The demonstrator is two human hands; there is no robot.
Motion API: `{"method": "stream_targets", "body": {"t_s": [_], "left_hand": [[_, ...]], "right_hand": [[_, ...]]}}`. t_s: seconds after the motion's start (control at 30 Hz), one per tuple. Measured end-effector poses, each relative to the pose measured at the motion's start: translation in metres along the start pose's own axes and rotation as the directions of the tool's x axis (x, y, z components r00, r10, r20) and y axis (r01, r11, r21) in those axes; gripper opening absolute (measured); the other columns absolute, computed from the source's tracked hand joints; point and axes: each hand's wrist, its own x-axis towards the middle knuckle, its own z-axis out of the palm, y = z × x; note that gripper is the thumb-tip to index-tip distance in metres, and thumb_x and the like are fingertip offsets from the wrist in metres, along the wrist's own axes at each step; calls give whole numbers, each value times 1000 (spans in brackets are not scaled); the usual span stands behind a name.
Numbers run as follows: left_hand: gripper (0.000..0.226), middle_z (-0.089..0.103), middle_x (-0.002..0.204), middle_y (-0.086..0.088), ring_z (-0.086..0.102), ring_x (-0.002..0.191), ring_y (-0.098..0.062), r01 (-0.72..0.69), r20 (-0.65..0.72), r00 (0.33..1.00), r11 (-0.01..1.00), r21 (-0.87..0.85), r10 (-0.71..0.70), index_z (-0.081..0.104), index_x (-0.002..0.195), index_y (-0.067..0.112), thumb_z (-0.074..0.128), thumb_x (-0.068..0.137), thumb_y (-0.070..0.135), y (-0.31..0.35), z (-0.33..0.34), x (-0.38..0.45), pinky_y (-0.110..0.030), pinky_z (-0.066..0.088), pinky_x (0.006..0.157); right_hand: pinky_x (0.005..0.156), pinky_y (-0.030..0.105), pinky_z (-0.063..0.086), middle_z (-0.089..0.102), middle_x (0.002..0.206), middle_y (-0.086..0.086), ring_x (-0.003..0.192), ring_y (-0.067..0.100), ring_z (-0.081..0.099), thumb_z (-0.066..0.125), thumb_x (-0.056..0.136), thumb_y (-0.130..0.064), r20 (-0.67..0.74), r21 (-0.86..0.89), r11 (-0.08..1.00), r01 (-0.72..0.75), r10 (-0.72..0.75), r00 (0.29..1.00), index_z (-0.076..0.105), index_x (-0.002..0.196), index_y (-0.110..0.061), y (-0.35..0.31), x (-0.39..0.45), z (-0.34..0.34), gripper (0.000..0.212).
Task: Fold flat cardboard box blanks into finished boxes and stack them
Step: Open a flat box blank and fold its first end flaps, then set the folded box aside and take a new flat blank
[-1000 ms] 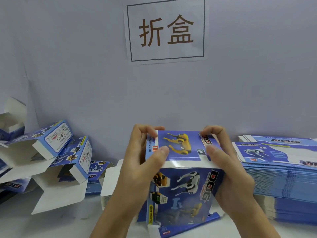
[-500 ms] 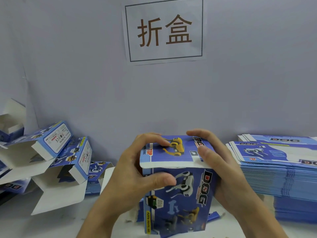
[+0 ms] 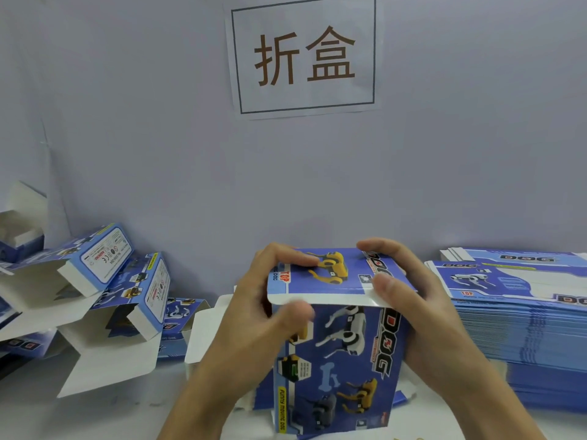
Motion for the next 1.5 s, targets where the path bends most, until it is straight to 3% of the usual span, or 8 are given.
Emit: {"method": "stream_targets", "body": {"t_s": [0.23,0.43,0.57,0.67,0.83,1.03,1.23,1.5], "left_hand": [[32,71,93,7,62,61,-10,-31,-66,997,999,43,34,62,111,44,74,82,49,-2,-1,0,-21,53,54],[65,70,108,15,73,92,-17,-26,-60,998,993,119,33,45,134,36,72,75,44,-6,-9,-1,-21,58,60],[112,63,132,13,66,115,-18,260,146,948,953,155,-282,18,146,57,86,59,44,-11,-18,0,-35,56,95],[82,71,116,15,70,104,-8,387,270,844,874,294,-464,48,131,47,83,58,55,-10,-22,-3,-30,56,94],[66,65,81,-2,58,61,-14,133,-488,840,961,-244,-240,63,103,14,83,57,56,-15,-49,12,-27,52,51],[106,59,134,3,56,117,-15,386,-418,873,879,281,-250,55,136,21,74,49,79,-34,-69,3,-40,42,107],[63,42,154,10,45,130,-14,322,-159,887,336,885,-433,39,149,38,56,92,59,-77,-26,-2,-29,41,104],[46,56,142,6,48,107,-6,306,-124,895,387,870,-429,59,136,34,61,93,49,-74,-34,3,-18,41,82]], "right_hand": [[62,38,62,74,112,7,88,33,76,92,60,-44,-19,-39,996,83,-83,996,67,111,-37,-1,0,-1,57],[63,39,62,75,111,7,91,33,75,93,50,-58,-15,-82,995,64,-66,998,69,108,-37,5,-1,1,67],[63,45,63,74,102,19,80,33,75,76,64,-65,-175,129,992,-2,25,984,67,116,-26,3,3,-4,65],[67,32,61,77,94,14,82,16,76,53,89,-58,-244,273,962,-23,92,965,63,129,-25,1,2,-18,53],[104,52,36,68,127,9,117,26,61,41,100,-52,-358,189,970,-152,212,910,64,127,-36,12,5,-30,39],[87,42,44,72,118,2,112,24,64,46,101,-40,-403,-45,961,-274,234,885,68,119,-34,23,10,-17,29],[72,31,50,73,103,-1,95,20,70,55,101,-26,-373,-322,836,-444,319,871,72,107,-31,39,13,-17,18],[59,23,51,77,84,3,70,12,69,59,100,-28,-356,-363,766,-530,411,839,72,100,-21,51,11,-20,15]]}}
